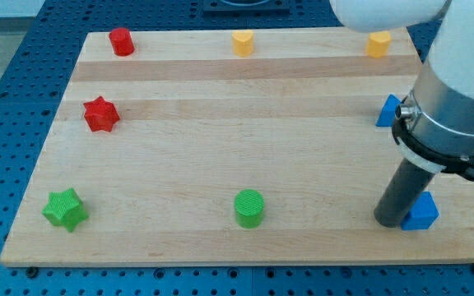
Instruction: Move the green star to the center of the board
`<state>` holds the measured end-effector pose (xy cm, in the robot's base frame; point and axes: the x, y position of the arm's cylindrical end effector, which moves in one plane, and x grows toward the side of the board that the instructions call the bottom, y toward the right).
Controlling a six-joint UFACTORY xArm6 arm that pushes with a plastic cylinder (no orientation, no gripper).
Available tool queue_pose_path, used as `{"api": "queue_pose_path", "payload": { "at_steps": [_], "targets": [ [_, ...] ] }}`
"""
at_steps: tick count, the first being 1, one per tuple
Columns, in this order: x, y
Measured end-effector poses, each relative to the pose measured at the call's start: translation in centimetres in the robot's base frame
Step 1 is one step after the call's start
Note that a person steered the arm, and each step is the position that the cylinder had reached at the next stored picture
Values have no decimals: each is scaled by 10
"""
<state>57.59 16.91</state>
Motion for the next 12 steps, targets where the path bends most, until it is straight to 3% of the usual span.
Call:
{"api": "queue_pose_path", "payload": {
  "at_steps": [1,2,3,5,9,10,12],
  "targets": [
    [1,0],
    [37,-24],
    [43,-47],
    [42,-142],
    [42,-407],
    [29,-435],
    [10,-432]
  ]
}}
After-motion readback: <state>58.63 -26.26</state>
